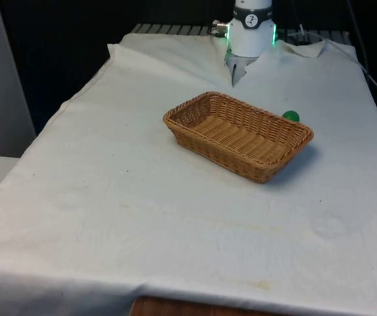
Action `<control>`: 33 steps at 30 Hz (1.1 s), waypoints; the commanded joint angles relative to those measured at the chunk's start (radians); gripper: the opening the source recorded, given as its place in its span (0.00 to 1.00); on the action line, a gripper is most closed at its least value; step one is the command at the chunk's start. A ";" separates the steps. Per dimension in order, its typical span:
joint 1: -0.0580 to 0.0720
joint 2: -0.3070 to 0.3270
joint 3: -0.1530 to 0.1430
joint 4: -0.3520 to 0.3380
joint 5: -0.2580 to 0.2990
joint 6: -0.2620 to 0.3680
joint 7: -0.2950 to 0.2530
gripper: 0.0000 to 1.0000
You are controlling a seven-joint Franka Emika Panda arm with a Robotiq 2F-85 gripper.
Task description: Pick up the ball and place it into the basket.
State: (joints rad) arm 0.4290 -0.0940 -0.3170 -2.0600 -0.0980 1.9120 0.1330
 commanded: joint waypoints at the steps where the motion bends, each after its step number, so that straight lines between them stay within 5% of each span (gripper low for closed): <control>1: 0.003 -0.002 0.006 -0.006 -0.010 0.009 0.015 1.00; 12: 0.003 0.010 0.048 -0.014 -0.009 0.002 0.055 1.00; 33: 0.007 -0.057 0.150 -0.269 -0.043 0.205 0.205 1.00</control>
State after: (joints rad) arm 0.4350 -0.1450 -0.1680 -2.3220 -0.1310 2.1040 0.3270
